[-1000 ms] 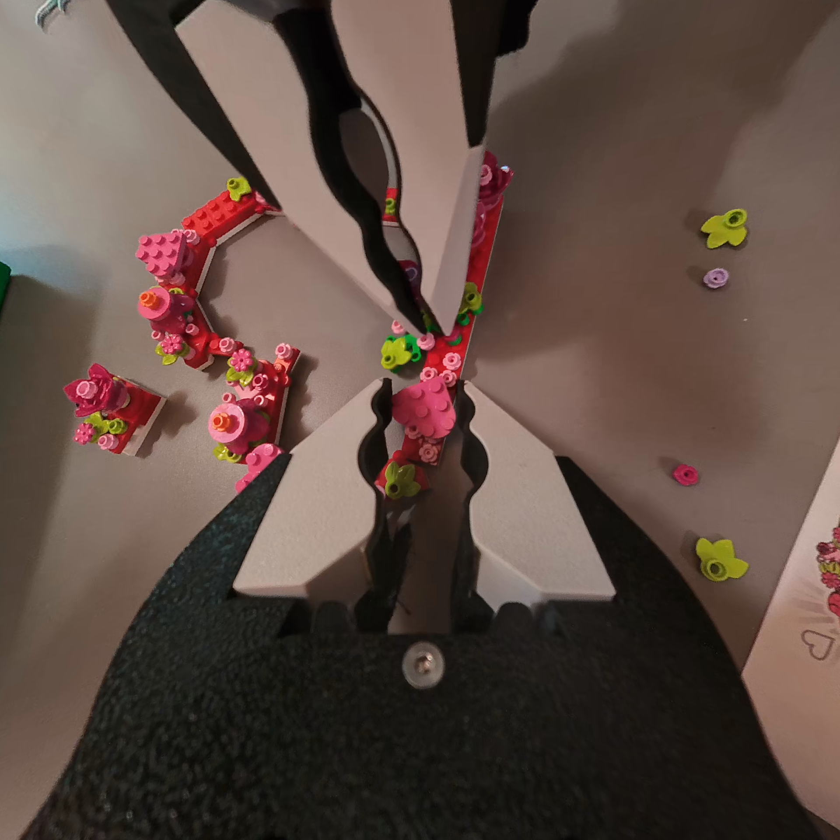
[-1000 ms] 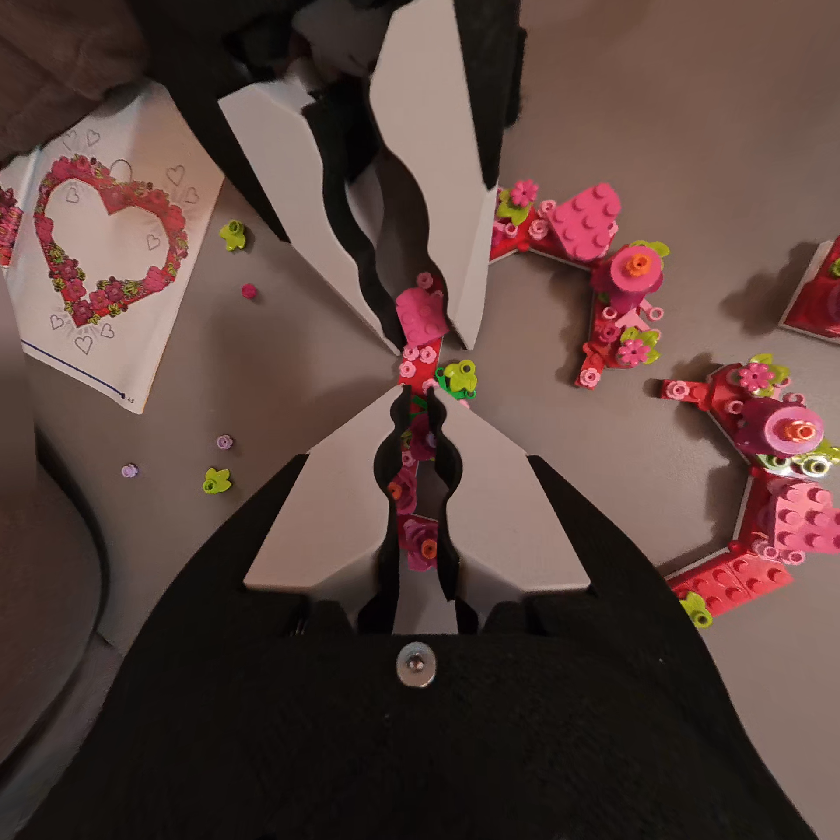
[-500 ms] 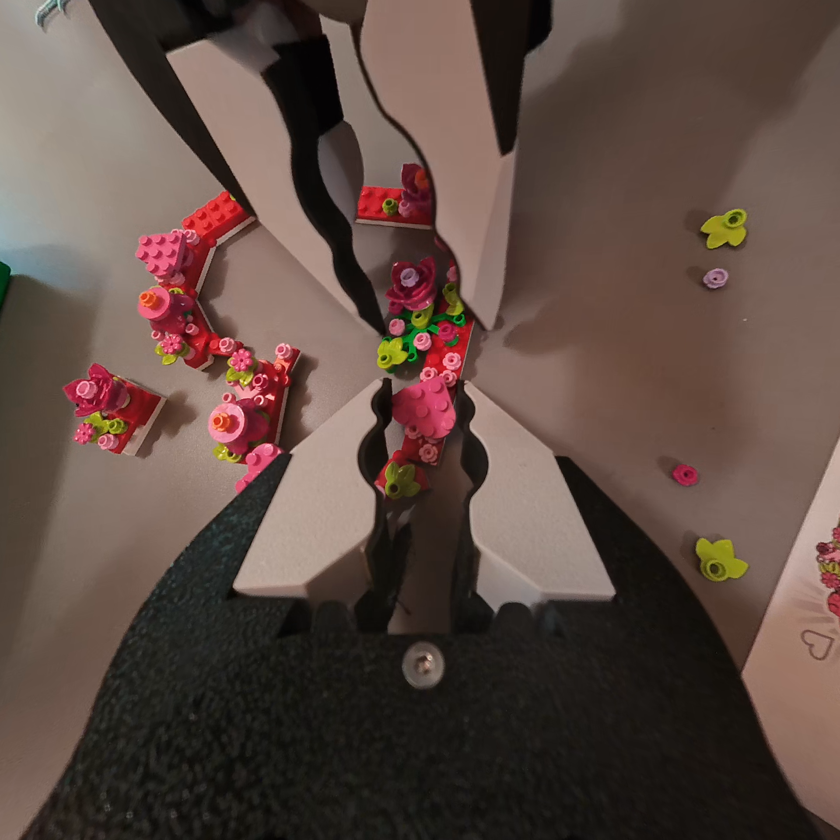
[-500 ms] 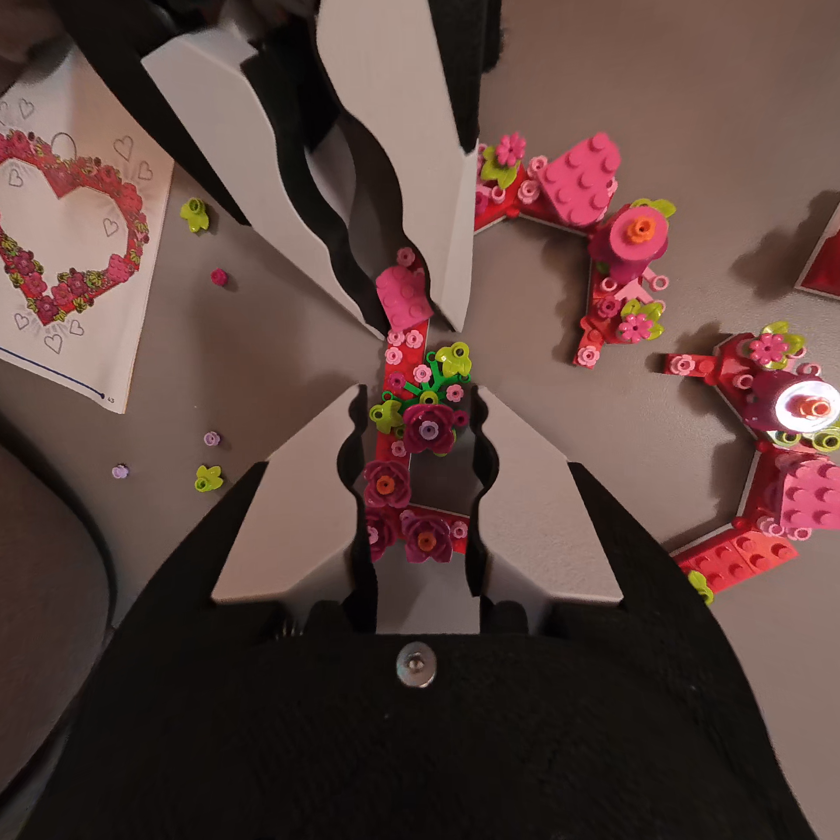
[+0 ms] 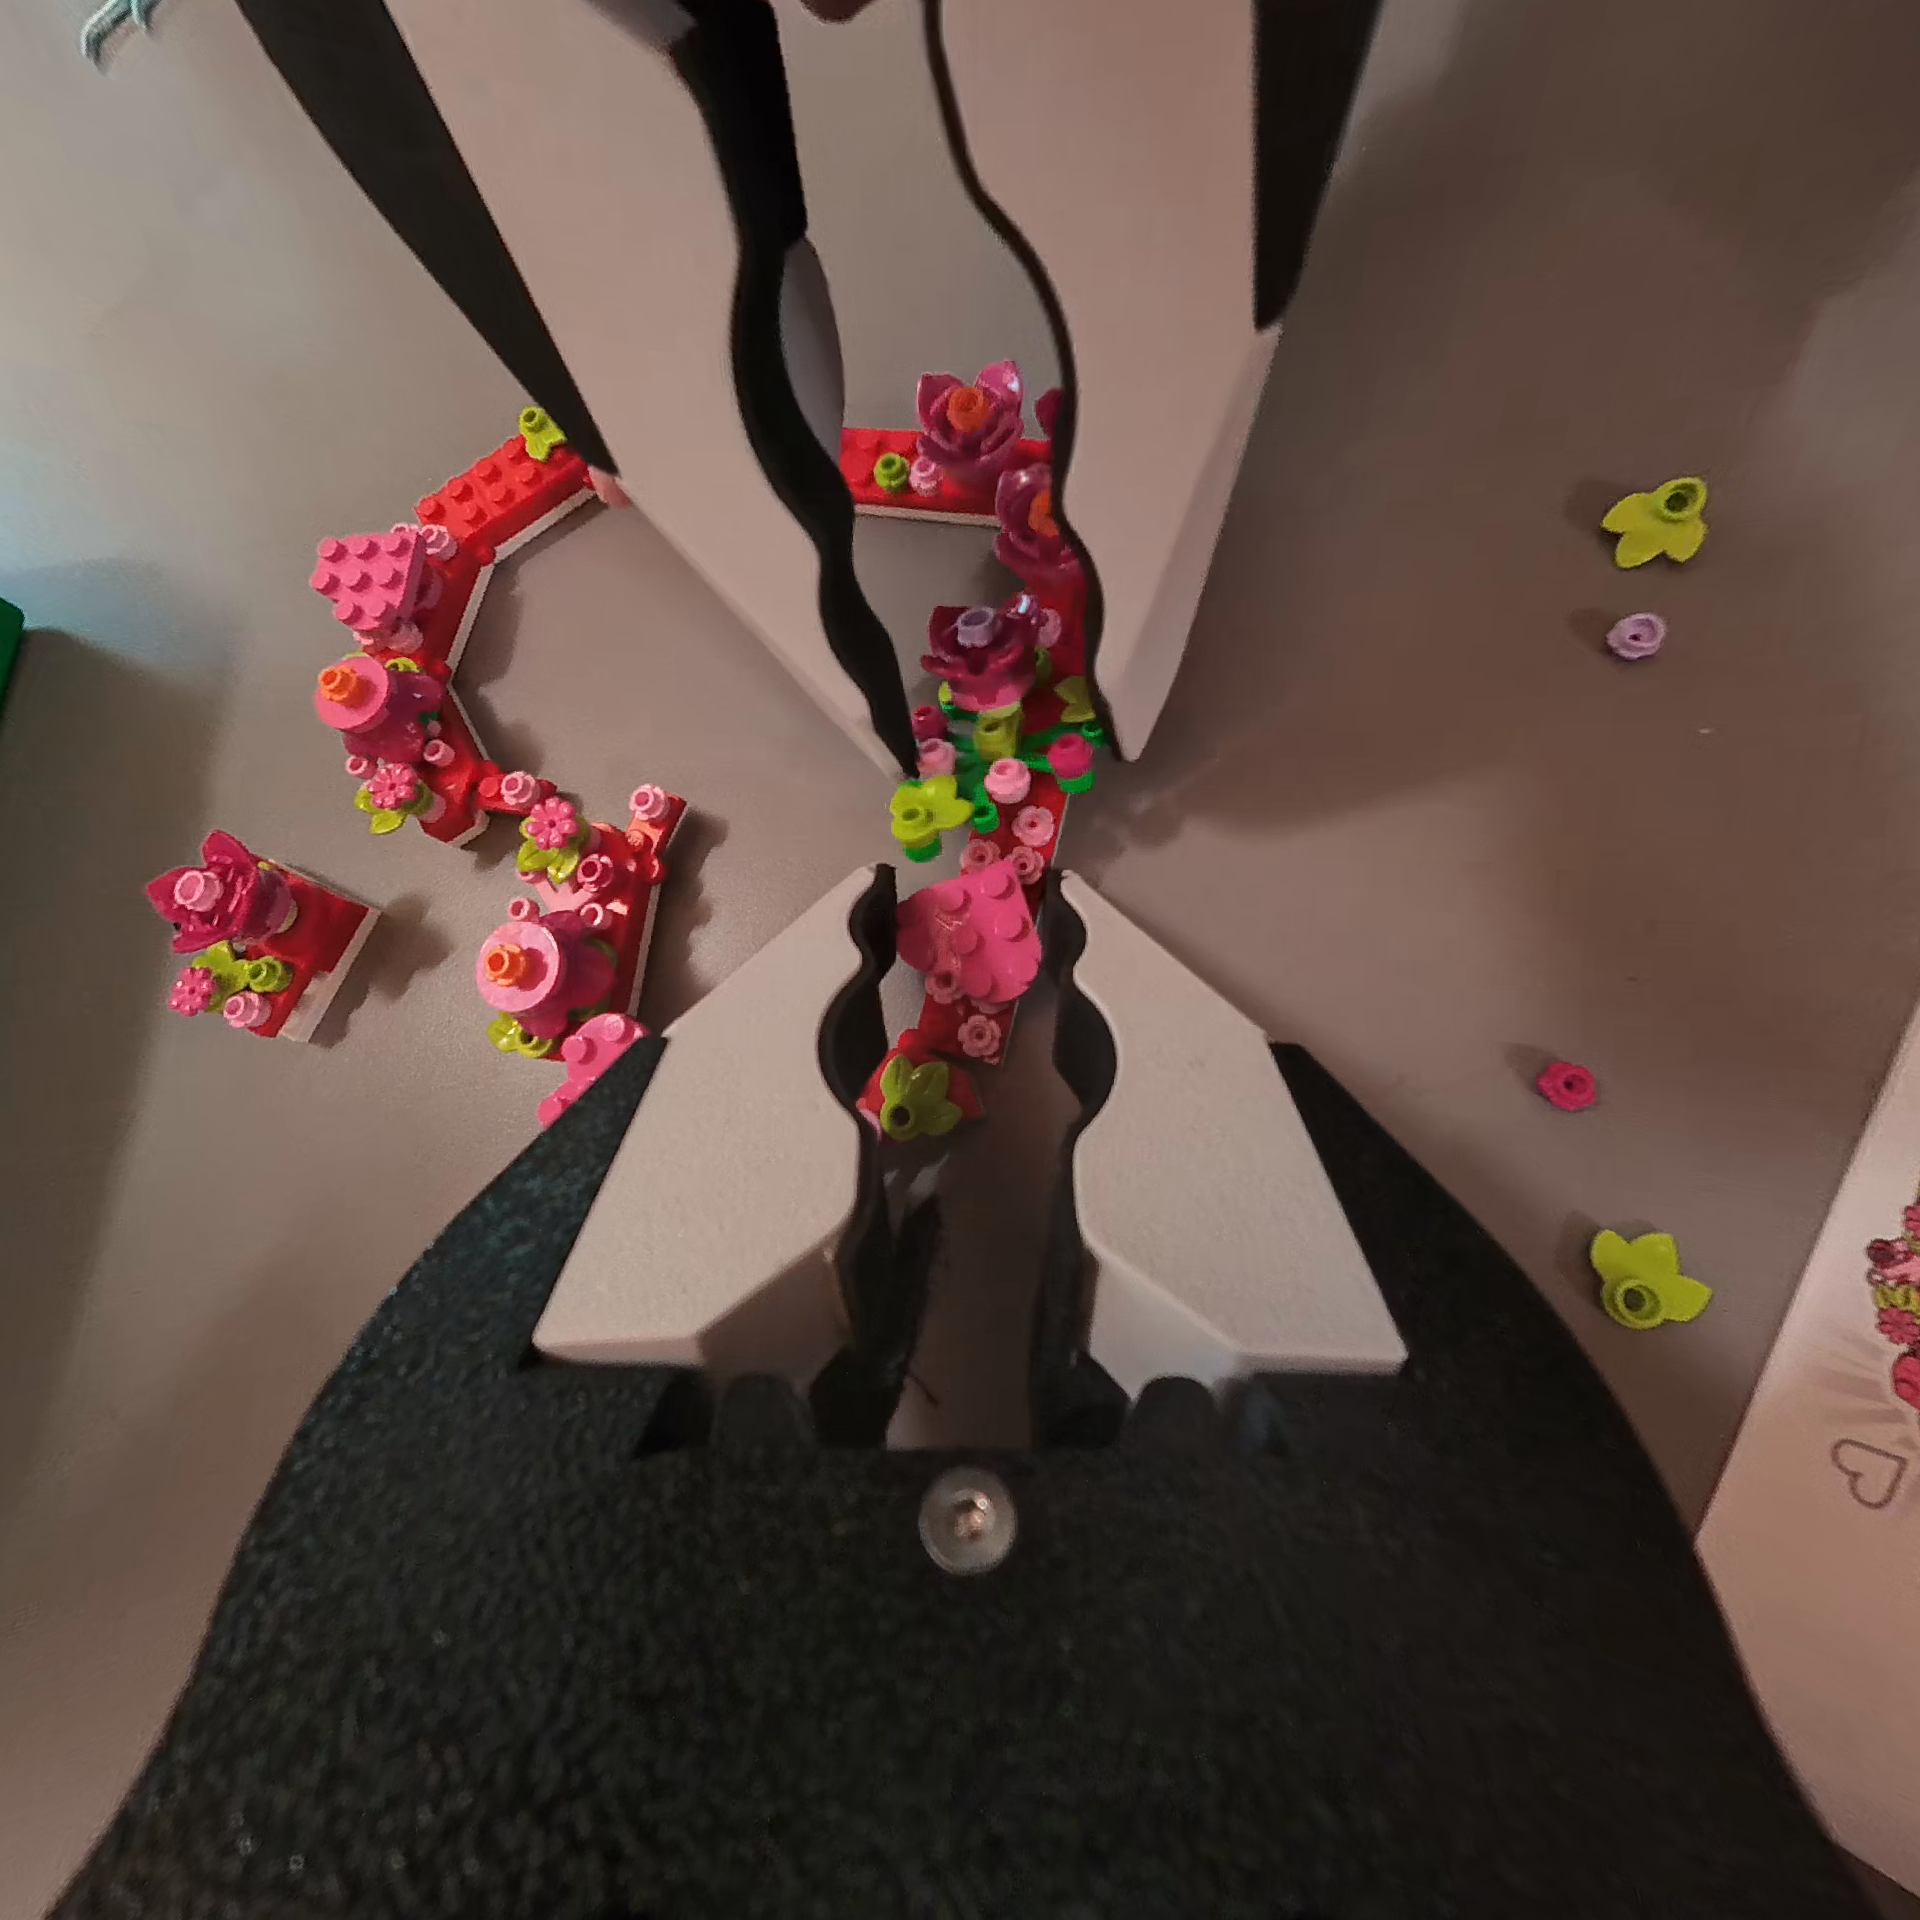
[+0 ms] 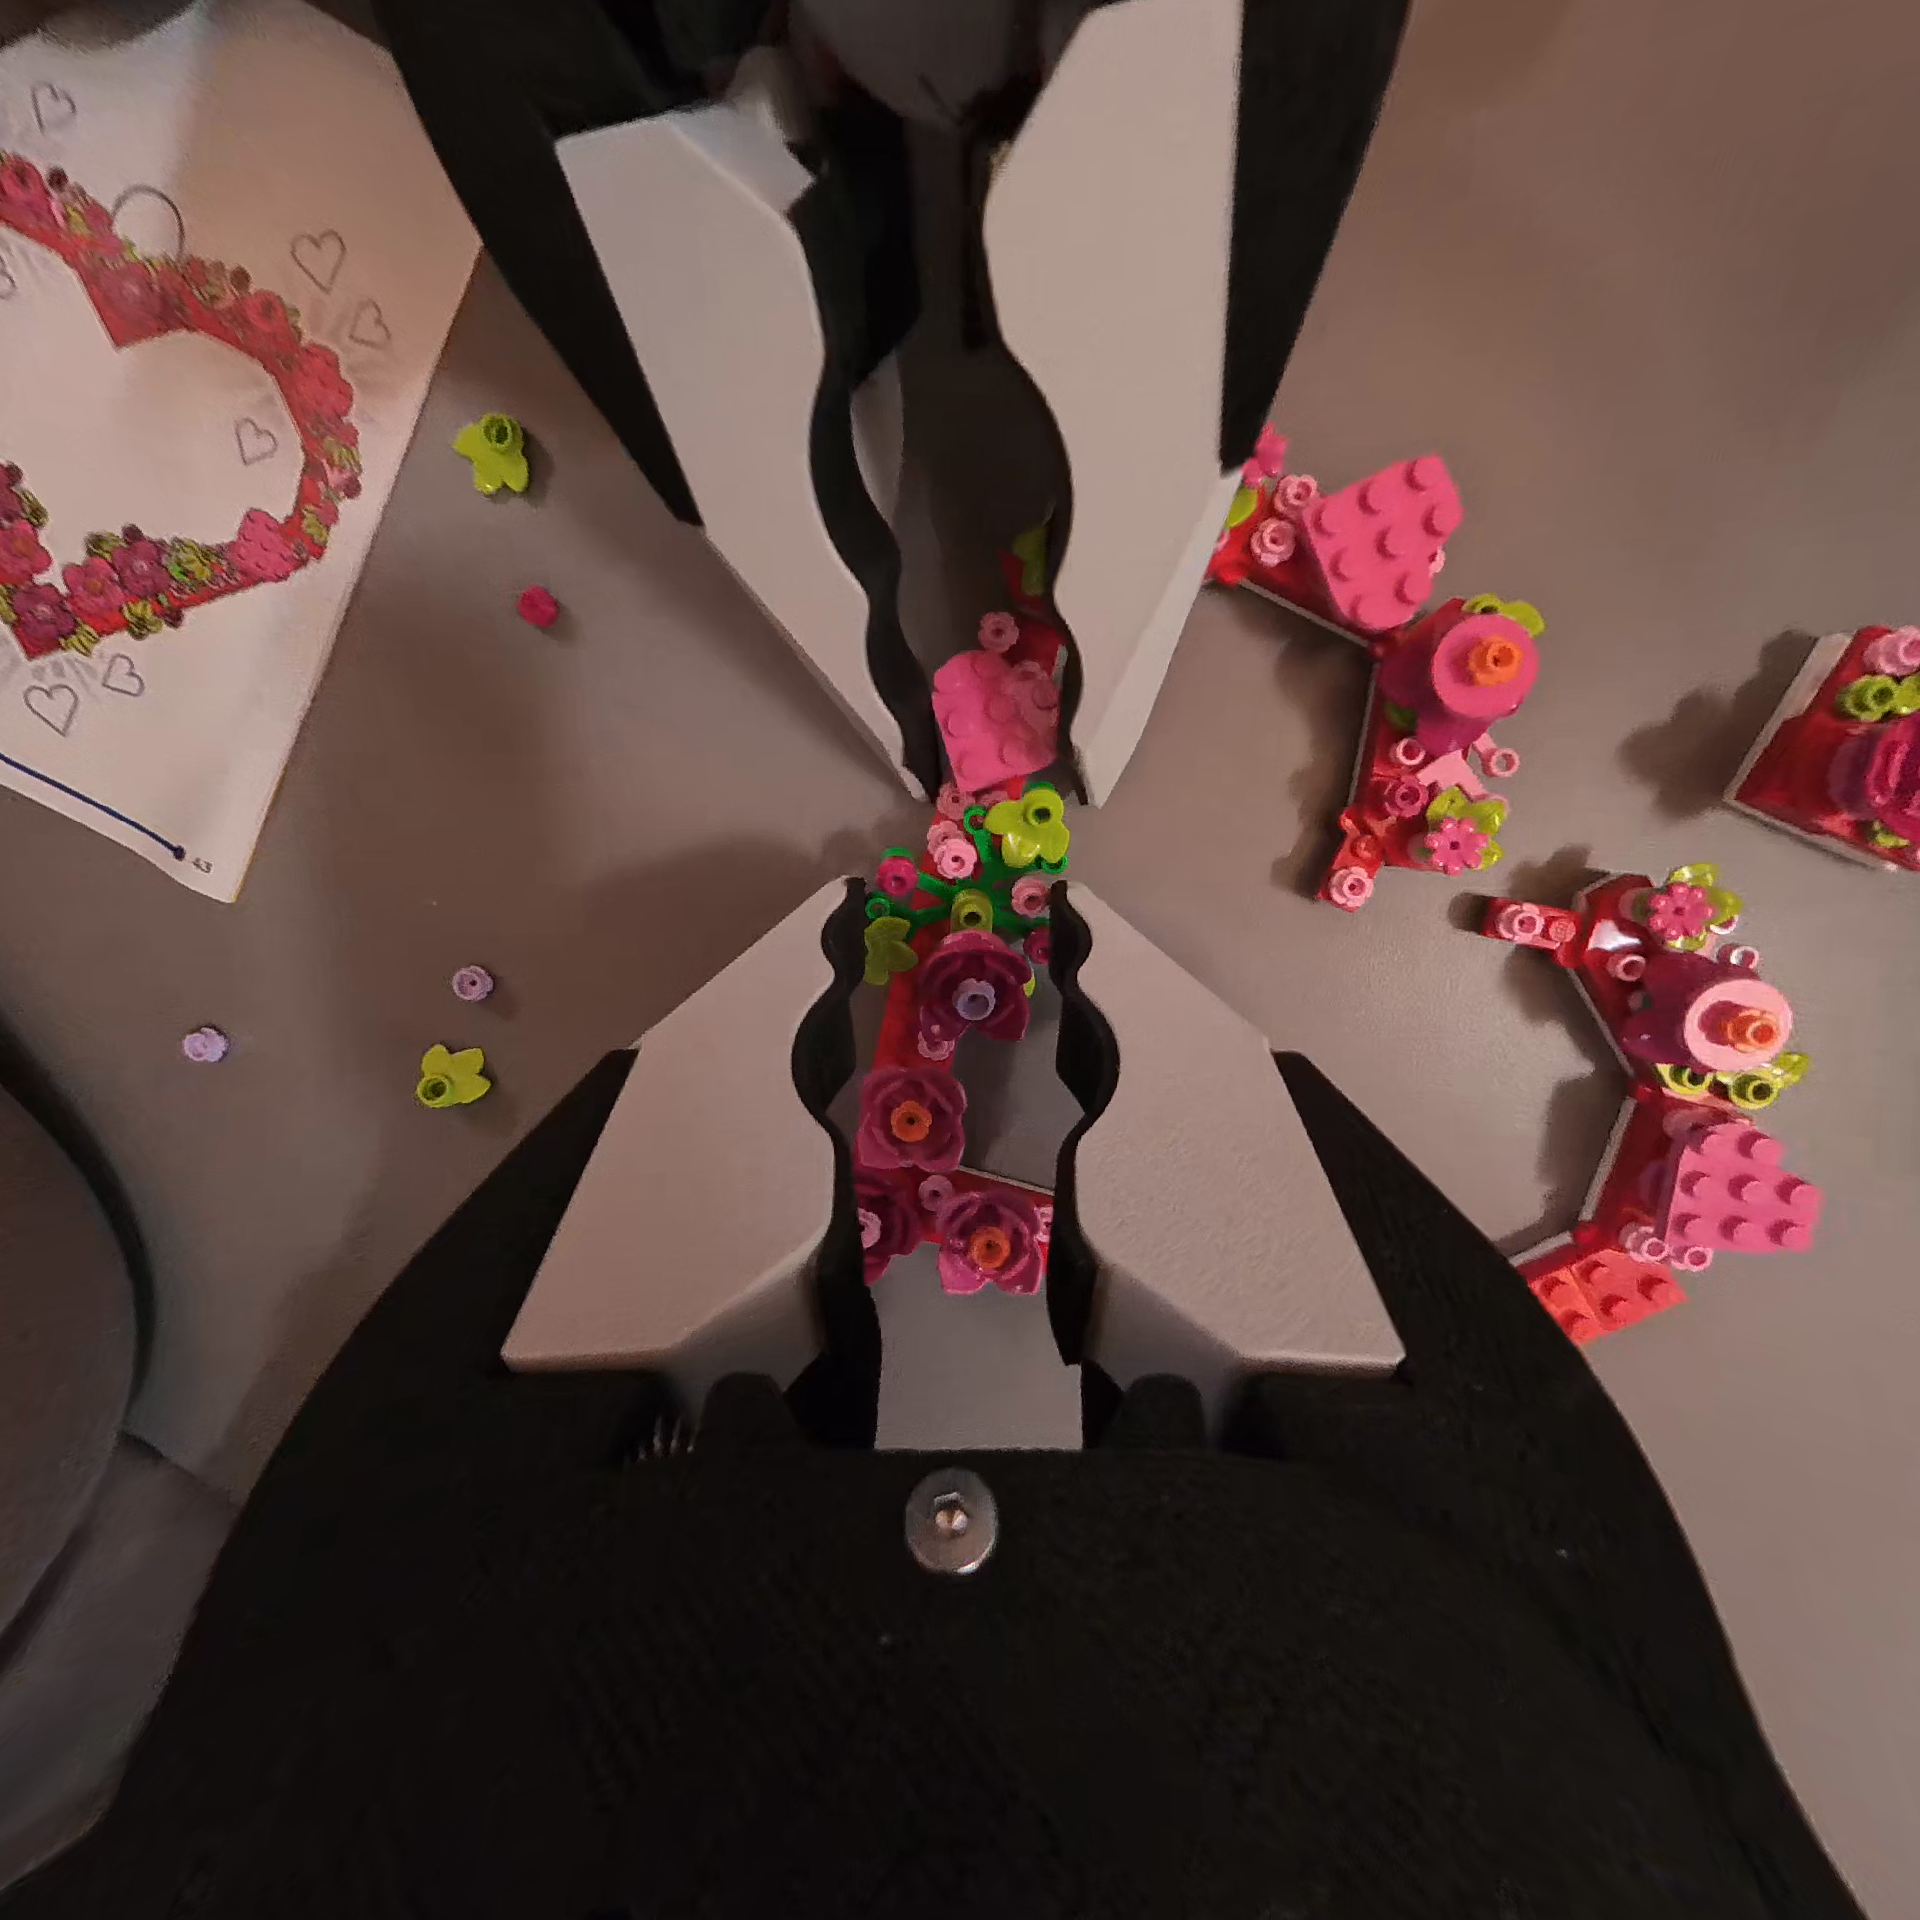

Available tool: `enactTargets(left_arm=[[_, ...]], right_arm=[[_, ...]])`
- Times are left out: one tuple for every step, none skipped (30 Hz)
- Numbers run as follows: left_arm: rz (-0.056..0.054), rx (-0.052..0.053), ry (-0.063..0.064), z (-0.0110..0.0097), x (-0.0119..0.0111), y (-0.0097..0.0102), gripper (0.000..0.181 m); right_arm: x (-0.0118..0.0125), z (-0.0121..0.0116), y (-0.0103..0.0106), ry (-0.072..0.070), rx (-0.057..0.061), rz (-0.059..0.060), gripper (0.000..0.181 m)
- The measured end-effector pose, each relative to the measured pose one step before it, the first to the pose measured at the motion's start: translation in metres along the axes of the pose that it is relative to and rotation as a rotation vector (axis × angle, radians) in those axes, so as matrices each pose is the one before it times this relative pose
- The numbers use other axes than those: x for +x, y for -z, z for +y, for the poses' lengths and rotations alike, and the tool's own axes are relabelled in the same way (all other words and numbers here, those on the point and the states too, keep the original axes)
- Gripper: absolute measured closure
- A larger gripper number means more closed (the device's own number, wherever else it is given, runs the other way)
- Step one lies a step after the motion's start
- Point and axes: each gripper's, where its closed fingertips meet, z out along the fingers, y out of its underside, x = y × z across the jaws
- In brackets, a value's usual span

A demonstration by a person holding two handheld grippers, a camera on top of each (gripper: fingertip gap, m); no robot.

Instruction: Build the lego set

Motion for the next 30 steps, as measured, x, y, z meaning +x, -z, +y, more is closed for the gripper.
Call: enactTargets(left_arm=[[-0.0001,-0.0001,-0.0001,0.00001,-0.00001,0.00001,0.155],[-0.0001,-0.0001,-0.0001,-0.00006,0.00004,-0.00005,0.155],[-0.0001,-0.0001,-0.0001,0.00001,-0.00002,0.00000,0.155],[0.0000,0.0002,0.0000,-0.00002,0.00001,-0.00001,0.155],[0.0000,0.0002,-0.0001,0.00004,-0.00007,0.00004,0.155],[0.0001,-0.0002,0.0000,-0.00004,0.00008,-0.00004,0.155],[0.0002,-0.0001,0.0001,0.00002,0.00003,0.00001,0.155],[0.0000,0.0001,-0.0002,-0.00002,-0.00001,-0.00001,0.155],[0.0000,-0.0001,-0.0002,0.00001,-0.00001,0.00001,0.155],[-0.0001,-0.0004,0.0001,-0.00001,0.00005,-0.00003,0.155],[-0.0002,-0.0002,-0.0001,0.00003,-0.00004,0.00001,0.155],[-0.0001,-0.0001,0.0000,-0.00012,0.00003,0.00002,0.155],[-0.0001,0.0000,-0.0002,0.00010,0.00007,-0.00002,0.155],[0.0000,0.0002,-0.0002,0.00003,-0.00008,0.00003,0.155],[0.0000,0.0002,0.0002,-0.00003,0.00001,-0.00001,0.155],[0.0003,0.0002,-0.0001,-0.00002,0.00003,-0.00001,0.155],[0.0002,-0.0002,0.0001,0.00003,0.00004,0.00002,0.155],[-0.0001,-0.0001,0.0000,-0.00006,-0.00003,0.00007,0.155],[-0.0001,0.0004,0.0000,0.00008,-0.00005,-0.00004,0.155],[0.0001,0.0004,0.0003,-0.00006,0.00003,-0.00003,0.155],[0.0001,0.0001,0.0002,0.00005,-0.00003,0.00005,0.155],[-0.0001,-0.0001,-0.0002,-0.00005,0.00004,-0.00004,0.155],[0.0000,0.0001,0.0000,-0.00003,-0.00007,0.00011,0.155],[0.0000,0.0003,0.0000,0.00003,0.00003,-0.00009,0.155],[0.0002,0.0001,0.0001,-0.00002,0.00003,-0.00001,0.155],[0.0001,-0.0001,0.0001,-0.00006,0.00000,0.00007,0.155],[0.0000,0.0000,-0.0001,-0.00001,0.00000,0.00000,0.155],[0.0001,0.0002,0.0002,0.00004,-0.00003,0.00004,0.155],[-0.0001,0.0002,0.0001,-0.00003,-0.00001,-0.00001,0.155],[-0.0001,-0.0001,-0.0002,0.00002,-0.00003,0.00001,0.155]], right_arm=[[-0.00019,0.00009,-0.00017,0.0112,-0.0127,0.0082,0.147],[-0.00011,0.00019,0.00029,0.0083,-0.0122,0.0070,0.147],[-0.00009,0.00033,0.00082,0.0080,-0.0114,0.0064,0.148],[0.00016,0.00052,0.00116,0.0092,-0.0128,0.0081,0.148],[0.00062,0.00163,0.00141,0.0137,-0.0188,0.0117,0.148],[0.00001,0.00366,0.00095,0.0193,-0.0301,0.0085,0.148],[-0.00219,0.00445,0.00011,0.0172,-0.0344,-0.0054,0.148],[-0.00268,0.00282,-0.00038,0.0119,-0.0234,-0.0092,0.148],[-0.00076,0.00071,-0.00053,0.0091,-0.0107,0.0010,0.148],[0.00008,0.00019,-0.00067,0.0047,-0.0067,0.0031,0.148],[-0.00018,-0.00012,-0.00108,0.0006,-0.0025,-0.0010,0.148],[-0.00061,-0.00051,-0.00145,-0.0024,0.0023,-0.0036,0.148],[-0.00044,-0.00054,-0.00141,-0.0051,0.0042,-0.0032,0.147],[0.00038,-0.00146,-0.00076,-0.0070,0.0121,0.0020,0.147],[0.00096,-0.00109,0.00002,-0.0089,0.0105,0.0045,0.147],[0.00089,-0.00036,0.00009,-0.0077,0.0084,0.0032,0.148],[0.00095,-0.00054,-0.00010,-0.0084,0.0098,0.0038,0.148],[0.00099,-0.00083,-0.00012,-0.0069,0.0117,0.0043,0.147],[-0.00004,-0.00082,-0.00010,-0.0033,0.0106,-0.0002,0.148],[-0.00019,-0.00049,0.00000,-0.0024,0.0066,-0.0016,0.148],[-0.00030,-0.00025,0.00003,0.0002,0.0039,-0.0010,0.148],[-0.00015,-0.00020,0.00018,0.0031,0.0025,-0.0003,0.148],[-0.00014,-0.00010,0.00024,0.0035,0.0017,-0.0004,0.148],[-0.00026,-0.00041,0.00033,0.0047,0.0021,-0.0011,0.148],[-0.00055,-0.00072,0.00037,0.0054,0.0049,-0.0026,0.148],[-0.00083,-0.00106,0.00011,0.0058,0.0062,-0.0031,0.148],[-0.00057,-0.00031,-0.00004,0.0065,0.0006,-0.0011,0.148],[0.00007,0.00066,-0.00054,0.0055,-0.0047,0.0033,0.148],[0.00021,0.00047,-0.00073,0.0036,-0.0033,0.0033,0.147],[-0.00058,-0.00055,-0.00039,0.0033,0.0039,-0.0023,0.147]])
